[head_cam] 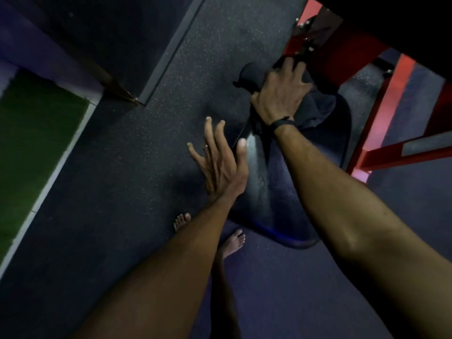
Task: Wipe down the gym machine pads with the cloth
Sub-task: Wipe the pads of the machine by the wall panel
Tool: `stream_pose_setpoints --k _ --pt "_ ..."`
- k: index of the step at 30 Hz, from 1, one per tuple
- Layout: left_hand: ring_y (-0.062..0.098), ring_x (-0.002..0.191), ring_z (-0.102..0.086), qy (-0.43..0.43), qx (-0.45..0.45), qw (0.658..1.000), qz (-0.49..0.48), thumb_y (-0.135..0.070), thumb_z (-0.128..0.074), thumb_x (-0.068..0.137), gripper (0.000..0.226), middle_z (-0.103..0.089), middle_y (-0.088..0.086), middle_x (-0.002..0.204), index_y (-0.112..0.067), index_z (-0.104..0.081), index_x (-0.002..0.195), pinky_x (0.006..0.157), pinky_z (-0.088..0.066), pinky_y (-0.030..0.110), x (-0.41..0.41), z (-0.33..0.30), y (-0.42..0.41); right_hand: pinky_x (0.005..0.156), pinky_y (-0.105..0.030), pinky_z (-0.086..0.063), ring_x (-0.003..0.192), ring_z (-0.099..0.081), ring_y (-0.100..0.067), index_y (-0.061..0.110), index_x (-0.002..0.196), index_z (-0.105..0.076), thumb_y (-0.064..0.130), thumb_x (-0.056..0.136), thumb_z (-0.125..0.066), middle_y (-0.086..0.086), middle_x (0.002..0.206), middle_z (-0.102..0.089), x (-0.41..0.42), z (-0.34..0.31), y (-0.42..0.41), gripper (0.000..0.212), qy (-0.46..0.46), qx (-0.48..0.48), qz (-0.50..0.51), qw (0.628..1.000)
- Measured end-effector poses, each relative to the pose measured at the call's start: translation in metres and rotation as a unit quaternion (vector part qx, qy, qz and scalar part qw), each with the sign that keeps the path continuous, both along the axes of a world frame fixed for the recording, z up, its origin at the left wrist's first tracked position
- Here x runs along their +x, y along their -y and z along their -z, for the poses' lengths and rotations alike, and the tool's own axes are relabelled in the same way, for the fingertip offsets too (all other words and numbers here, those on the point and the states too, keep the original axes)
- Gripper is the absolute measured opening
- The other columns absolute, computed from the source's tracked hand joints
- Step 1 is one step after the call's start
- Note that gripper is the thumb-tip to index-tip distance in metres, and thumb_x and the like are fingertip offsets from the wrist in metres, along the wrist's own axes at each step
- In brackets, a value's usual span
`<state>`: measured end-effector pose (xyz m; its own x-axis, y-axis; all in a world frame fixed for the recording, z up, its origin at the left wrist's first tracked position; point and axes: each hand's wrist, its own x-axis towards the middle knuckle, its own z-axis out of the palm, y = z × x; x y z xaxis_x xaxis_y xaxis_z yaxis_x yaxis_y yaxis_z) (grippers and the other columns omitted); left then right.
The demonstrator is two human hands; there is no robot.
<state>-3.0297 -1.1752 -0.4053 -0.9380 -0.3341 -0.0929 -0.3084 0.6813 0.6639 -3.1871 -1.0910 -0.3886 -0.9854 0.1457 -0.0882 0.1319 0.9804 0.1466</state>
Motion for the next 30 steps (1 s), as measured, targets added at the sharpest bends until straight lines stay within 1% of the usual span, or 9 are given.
stream_pose_setpoints --k 3,6,13,16,20,23,25,27,30 --pt "0.023 0.137 -0.044 -0.059 0.094 0.988 -0.106 -0.050 -0.028 0.100 0.061 -0.036 0.012 0.157 -0.010 -0.047 0.141 0.114 -0.023 0.060 0.011 -0.002 0.008 0.081 -0.048 -0.039 0.116 -0.044 -0.035 0.018 0.108 -0.068 0.034 0.068 -0.057 -0.009 0.129 -0.050 0.053 -0.006 0.018 0.044 -0.003 -0.023 -0.038 0.999" --pt "0.029 0.133 -0.048 -0.100 0.114 0.976 -0.159 -0.046 -0.032 0.100 0.056 -0.040 0.015 0.154 -0.007 -0.051 0.136 0.104 -0.037 0.057 0.025 -0.013 0.027 0.076 -0.044 -0.039 0.111 -0.045 -0.033 0.022 0.108 -0.068 0.038 0.073 -0.060 -0.010 0.135 -0.051 0.121 -0.009 0.032 0.039 -0.011 -0.099 -0.066 0.993" --pt "0.017 0.122 -0.055 -0.118 0.117 0.969 -0.181 -0.047 -0.033 0.099 0.051 -0.048 0.006 0.146 -0.015 -0.053 0.132 0.109 -0.032 0.057 -0.003 -0.043 0.050 0.071 -0.040 -0.039 0.102 -0.045 -0.030 0.024 0.137 -0.059 0.048 0.076 -0.053 -0.014 0.141 -0.050 0.259 -0.012 0.018 0.066 0.003 -0.124 -0.195 0.973" --pt "0.018 0.123 -0.055 -0.079 0.119 0.978 -0.151 -0.050 -0.031 0.098 0.053 -0.052 0.004 0.142 -0.016 -0.052 0.132 0.111 -0.028 0.056 -0.013 -0.038 0.042 0.070 -0.037 -0.032 0.092 -0.047 -0.027 0.027 0.138 -0.061 0.046 0.080 -0.061 -0.010 0.136 -0.052 0.290 -0.013 -0.026 0.061 -0.036 -0.167 -0.189 0.967" --pt "0.021 0.126 -0.053 -0.010 0.127 0.984 -0.126 -0.055 -0.026 0.097 0.061 -0.048 0.003 0.146 -0.016 -0.048 0.138 0.113 -0.027 0.055 -0.004 -0.021 0.025 0.072 -0.038 -0.035 0.092 -0.047 -0.029 0.031 0.127 -0.062 0.039 0.062 -0.064 -0.007 0.122 -0.055 0.271 -0.019 -0.082 0.066 -0.041 -0.164 -0.009 0.986" --pt "0.016 0.134 -0.044 0.045 0.160 0.982 -0.089 -0.055 -0.021 0.099 0.064 -0.038 0.001 0.156 -0.020 -0.037 0.150 0.117 -0.023 0.050 0.005 -0.011 0.009 0.080 -0.048 -0.047 0.104 -0.052 -0.037 0.023 0.118 -0.066 0.042 0.073 -0.061 -0.012 0.117 -0.055 0.177 -0.019 -0.103 0.049 -0.119 -0.176 0.252 0.944" --pt "0.008 0.138 -0.036 0.071 0.160 0.983 -0.049 -0.052 -0.018 0.105 0.059 -0.031 -0.002 0.160 -0.025 -0.027 0.156 0.120 -0.016 0.044 0.006 -0.005 0.001 0.091 -0.052 -0.046 0.120 -0.050 -0.037 0.020 0.126 -0.064 0.048 0.080 -0.059 -0.014 0.132 -0.053 0.113 -0.013 -0.093 0.055 -0.126 -0.152 0.306 0.931" --pt "-0.002 0.137 -0.027 0.073 0.144 0.986 -0.030 -0.050 -0.016 0.107 0.055 -0.026 -0.005 0.163 -0.029 -0.022 0.157 0.119 -0.009 0.040 0.005 -0.002 0.000 0.098 -0.049 -0.042 0.133 -0.043 -0.035 0.021 0.140 -0.055 0.045 0.084 -0.056 -0.015 0.147 -0.045 0.100 -0.003 -0.061 0.060 -0.090 -0.138 0.202 0.965" --pt "0.007 0.144 -0.027 0.075 0.123 0.988 -0.057 -0.052 -0.013 0.106 0.056 -0.029 -0.005 0.162 -0.029 -0.026 0.156 0.120 -0.010 0.043 0.005 -0.002 0.001 0.086 -0.045 -0.043 0.121 -0.047 -0.034 0.022 0.142 -0.055 0.040 0.077 -0.053 -0.016 0.140 -0.051 0.187 -0.013 -0.033 0.067 -0.068 -0.190 0.003 0.979"
